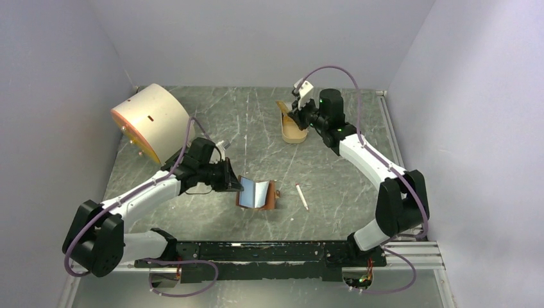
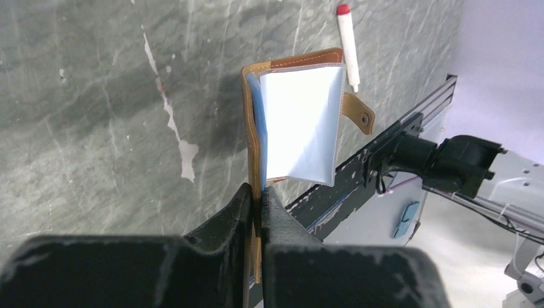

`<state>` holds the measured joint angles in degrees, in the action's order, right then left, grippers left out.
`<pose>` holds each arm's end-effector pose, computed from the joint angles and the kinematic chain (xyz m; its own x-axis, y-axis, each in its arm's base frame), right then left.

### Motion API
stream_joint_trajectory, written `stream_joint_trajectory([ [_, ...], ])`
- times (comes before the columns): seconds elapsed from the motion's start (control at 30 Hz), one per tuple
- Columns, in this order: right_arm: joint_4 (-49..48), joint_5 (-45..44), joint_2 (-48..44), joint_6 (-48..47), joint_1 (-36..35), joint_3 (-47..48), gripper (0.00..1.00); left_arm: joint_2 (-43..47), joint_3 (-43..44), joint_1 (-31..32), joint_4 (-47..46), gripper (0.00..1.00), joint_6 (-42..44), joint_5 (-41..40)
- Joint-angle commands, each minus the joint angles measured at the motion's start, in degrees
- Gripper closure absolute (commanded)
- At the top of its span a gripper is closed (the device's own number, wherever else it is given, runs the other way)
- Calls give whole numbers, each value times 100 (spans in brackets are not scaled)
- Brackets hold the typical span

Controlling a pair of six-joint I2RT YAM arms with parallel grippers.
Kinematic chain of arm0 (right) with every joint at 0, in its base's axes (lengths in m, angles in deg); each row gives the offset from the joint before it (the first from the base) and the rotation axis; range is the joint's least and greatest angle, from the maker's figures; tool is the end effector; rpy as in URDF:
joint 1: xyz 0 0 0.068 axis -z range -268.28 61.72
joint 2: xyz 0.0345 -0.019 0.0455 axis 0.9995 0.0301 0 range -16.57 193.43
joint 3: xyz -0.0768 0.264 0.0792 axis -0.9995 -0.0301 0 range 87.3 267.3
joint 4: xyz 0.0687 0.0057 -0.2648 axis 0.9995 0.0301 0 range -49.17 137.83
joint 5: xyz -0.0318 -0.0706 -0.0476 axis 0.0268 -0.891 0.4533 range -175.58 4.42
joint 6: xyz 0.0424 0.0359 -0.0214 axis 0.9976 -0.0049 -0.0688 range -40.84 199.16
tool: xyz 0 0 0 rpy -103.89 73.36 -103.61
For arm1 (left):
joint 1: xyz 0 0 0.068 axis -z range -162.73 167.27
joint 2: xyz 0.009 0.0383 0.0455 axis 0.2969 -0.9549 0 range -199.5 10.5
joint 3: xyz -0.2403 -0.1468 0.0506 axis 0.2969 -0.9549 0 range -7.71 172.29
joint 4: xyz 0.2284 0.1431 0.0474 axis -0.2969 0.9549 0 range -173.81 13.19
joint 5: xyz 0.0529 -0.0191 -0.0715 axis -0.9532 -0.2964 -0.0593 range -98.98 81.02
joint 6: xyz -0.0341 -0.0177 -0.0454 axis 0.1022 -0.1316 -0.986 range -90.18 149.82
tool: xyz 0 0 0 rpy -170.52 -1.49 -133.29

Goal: Put the credit cards into the card holder
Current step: Pick up the credit card from the storage box, then insert the credit card into the card holder, then place the card holder at the center of the board.

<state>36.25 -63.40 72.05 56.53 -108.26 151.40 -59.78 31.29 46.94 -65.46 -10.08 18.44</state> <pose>0.3519 0.1455 0.2996 -0.0459 -0.3958 -0.9172 -0.7233 0.6465 -0.2428 0.2081 -0.1417 0.2064 -0.9559 -0.1109 -0.2718 0.1111 0.7203 -0.6847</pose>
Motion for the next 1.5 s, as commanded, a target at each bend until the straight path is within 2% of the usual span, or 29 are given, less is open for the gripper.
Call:
stream_joint_trajectory([
  [0.0,483,-229,-222,3202,-191,428,100,-72,168,-32,-750,91,-445,39],
  [0.07,760,-4,-238,4164,-319,525,100,-86,42,-32,-1013,91,-639,64],
  [0.17,1095,183,-382,5033,-616,416,100,-129,-158,-32,-1412,91,-936,73],
  [0.27,986,260,-695,6156,-754,-155,100,-215,-394,-32,-1761,91,-1118,-20],
  [0.43,470,314,-1117,7156,-1104,-1237,100,-441,-676,-36,-2164,91,-1257,-96],
  [0.53,468,185,-1170,7404,-1395,-1603,100,-524,-805,-32,-2255,91,-1276,-145],
  [0.83,-338,-146,-788,8087,-2257,-2356,100,-765,-1129,-32,-2410,91,-1247,-193],
  [0.93,-412,-166,-556,8110,-2311,-2437,100,-770,-1168,-33,-2311,90,-1200,-248],
  [1.13,-446,-415,-245,8018,-2325,-2603,100,-645,-1191,-32,-2006,79,-1038,-468],
  [1.3,-326,-565,43,7756,-2330,-2650,100,-711,-1211,-33,-1901,76,-922,-536],
  [1.47,-706,-436,247,7621,-2309,-2849,100,-669,-1198,-32,-1684,72,-775,-746],
])
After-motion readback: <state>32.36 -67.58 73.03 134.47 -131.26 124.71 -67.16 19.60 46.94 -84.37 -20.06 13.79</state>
